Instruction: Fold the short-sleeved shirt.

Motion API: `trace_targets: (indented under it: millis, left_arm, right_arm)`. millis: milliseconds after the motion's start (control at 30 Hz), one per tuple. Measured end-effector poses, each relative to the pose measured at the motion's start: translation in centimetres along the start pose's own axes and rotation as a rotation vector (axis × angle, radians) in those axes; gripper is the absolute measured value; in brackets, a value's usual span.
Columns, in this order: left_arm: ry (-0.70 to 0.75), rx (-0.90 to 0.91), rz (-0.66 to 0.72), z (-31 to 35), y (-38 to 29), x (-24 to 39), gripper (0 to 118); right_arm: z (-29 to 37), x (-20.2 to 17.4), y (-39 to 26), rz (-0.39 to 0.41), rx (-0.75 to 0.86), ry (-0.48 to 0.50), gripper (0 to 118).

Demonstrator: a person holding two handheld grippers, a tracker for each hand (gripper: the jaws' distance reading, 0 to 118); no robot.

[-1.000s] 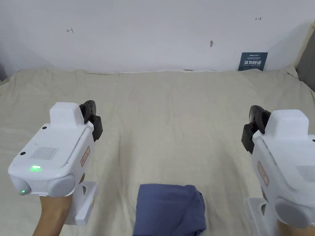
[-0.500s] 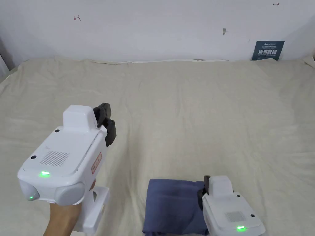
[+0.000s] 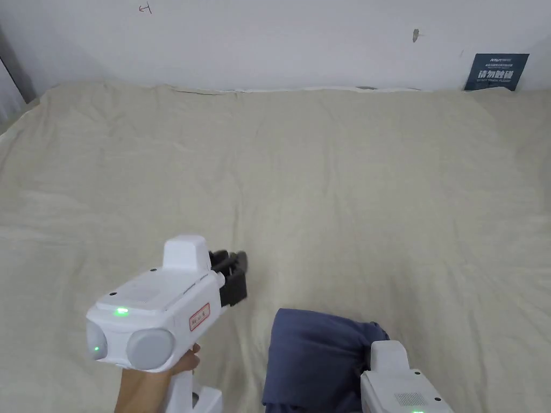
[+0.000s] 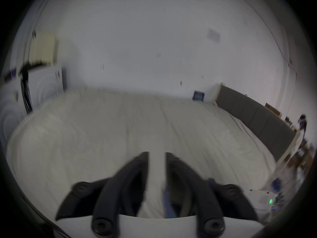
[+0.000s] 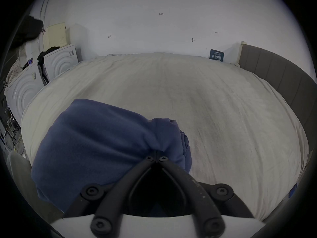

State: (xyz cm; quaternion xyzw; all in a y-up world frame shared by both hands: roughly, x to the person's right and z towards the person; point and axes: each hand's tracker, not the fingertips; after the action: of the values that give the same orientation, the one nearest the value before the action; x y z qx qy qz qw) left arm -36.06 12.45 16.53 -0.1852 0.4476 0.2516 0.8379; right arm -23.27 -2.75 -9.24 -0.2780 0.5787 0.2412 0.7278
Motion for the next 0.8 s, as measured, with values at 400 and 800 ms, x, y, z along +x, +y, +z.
trace_targets:
  millis: [400, 800]
  left_arm:
    - [-0.153, -0.540, 0.258, -10.0, -7.7, -2.1, 106]
    - [-0.232, -0.529, 0.362, -9.3, -7.2, -2.2, 28]
  right_arm:
    - [-0.1, 1.2, -0.1, -0.057, -0.007, 0.046, 1]
    - [1.3, 1.9, 1.5, -0.083, -0.004, 0.085, 1]
